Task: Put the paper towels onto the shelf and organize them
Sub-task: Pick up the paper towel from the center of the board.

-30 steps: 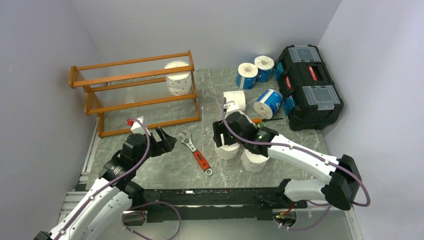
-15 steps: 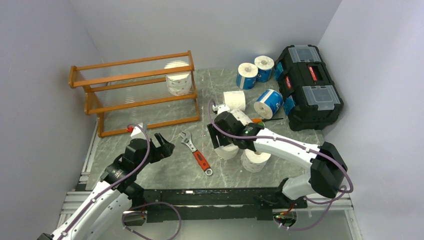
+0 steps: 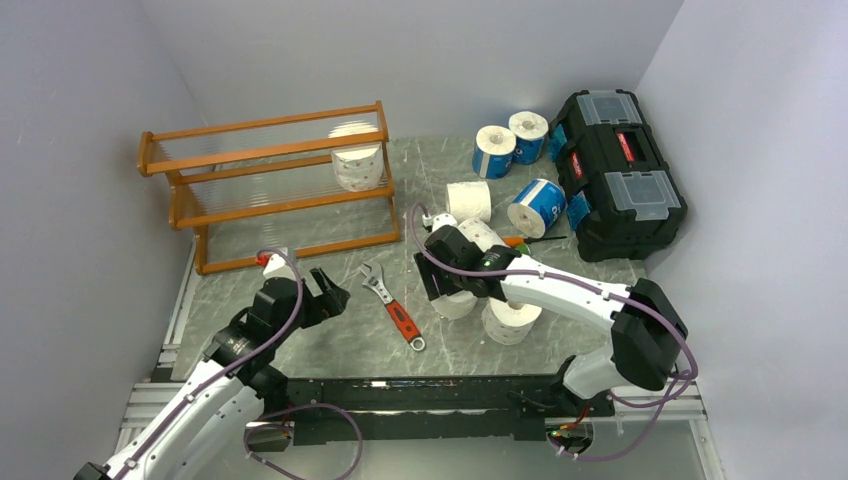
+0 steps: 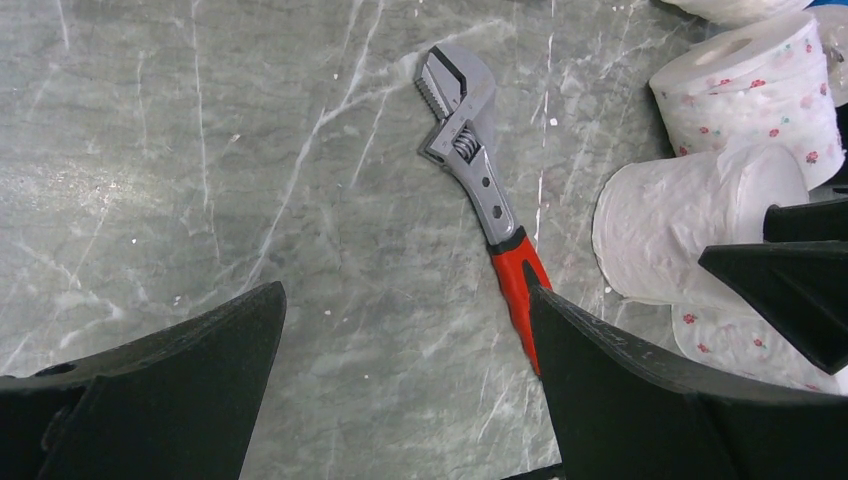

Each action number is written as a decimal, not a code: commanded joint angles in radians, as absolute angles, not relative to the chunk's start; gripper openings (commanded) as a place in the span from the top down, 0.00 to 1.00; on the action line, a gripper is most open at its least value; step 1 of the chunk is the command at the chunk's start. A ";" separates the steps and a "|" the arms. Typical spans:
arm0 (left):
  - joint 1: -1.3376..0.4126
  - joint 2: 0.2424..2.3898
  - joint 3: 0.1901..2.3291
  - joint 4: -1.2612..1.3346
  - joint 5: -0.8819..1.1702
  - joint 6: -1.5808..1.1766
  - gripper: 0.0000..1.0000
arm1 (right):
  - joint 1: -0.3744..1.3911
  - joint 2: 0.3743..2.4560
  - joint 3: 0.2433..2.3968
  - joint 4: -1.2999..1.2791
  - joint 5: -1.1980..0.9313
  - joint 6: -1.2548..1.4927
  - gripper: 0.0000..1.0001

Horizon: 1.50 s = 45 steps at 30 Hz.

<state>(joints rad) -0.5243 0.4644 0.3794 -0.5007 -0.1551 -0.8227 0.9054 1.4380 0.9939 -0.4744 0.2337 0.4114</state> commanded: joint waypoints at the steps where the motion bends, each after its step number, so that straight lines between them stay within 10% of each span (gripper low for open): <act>1: -0.525 0.487 0.374 -0.471 -0.147 -0.840 0.02 | 0.913 1.445 1.031 -0.487 0.242 0.419 0.34; 29: -0.526 0.476 0.347 -0.457 -0.123 -0.844 0.02 | 0.918 1.438 1.116 -0.572 0.282 0.441 0.74; 45: -0.526 0.472 0.358 -0.467 -0.136 -0.830 0.02 | 0.917 1.387 1.437 -0.729 0.343 0.378 0.75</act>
<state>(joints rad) -0.5243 0.4858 0.3466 -0.4831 -0.1349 -0.8333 0.9154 1.4326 1.2922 -0.7097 0.2596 0.4335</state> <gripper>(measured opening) 0.977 0.415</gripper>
